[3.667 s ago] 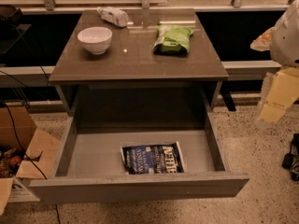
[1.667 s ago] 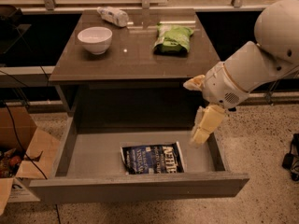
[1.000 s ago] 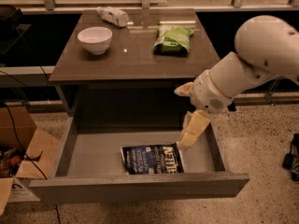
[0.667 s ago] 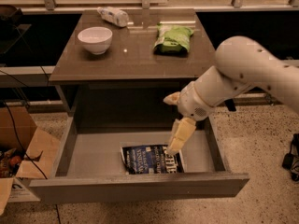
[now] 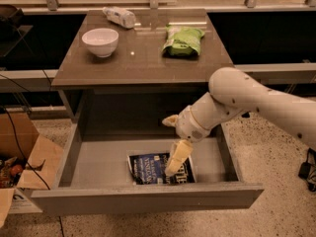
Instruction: Pick blue chip bag from top drawer and place on counter
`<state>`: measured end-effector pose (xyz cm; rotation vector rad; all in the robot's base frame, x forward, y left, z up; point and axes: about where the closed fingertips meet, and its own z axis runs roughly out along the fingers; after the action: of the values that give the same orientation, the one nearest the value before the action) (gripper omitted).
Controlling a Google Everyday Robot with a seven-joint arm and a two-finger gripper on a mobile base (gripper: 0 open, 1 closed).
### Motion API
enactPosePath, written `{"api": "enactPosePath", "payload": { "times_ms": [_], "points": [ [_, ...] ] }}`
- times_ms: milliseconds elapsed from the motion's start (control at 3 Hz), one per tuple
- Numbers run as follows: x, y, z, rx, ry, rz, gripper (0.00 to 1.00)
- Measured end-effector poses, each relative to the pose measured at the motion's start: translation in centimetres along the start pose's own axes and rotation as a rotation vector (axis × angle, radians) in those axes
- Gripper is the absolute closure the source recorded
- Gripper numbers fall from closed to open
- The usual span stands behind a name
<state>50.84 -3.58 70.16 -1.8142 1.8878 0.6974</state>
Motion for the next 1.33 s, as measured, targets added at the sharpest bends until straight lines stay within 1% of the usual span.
{"api": "enactPosePath", "payload": {
  "times_ms": [333, 667, 1000, 1333],
  "points": [
    [2.1, 0.1, 3.0, -0.016, -0.018, 0.030, 0.00],
    [3.4, 0.1, 4.8, -0.021, -0.033, 0.050, 0.00],
    [3.6, -0.2, 5.3, -0.008, -0.045, 0.052, 0.00],
    [3.5, -0.2, 5.1, -0.008, -0.046, 0.052, 0.00]
  ]
}}
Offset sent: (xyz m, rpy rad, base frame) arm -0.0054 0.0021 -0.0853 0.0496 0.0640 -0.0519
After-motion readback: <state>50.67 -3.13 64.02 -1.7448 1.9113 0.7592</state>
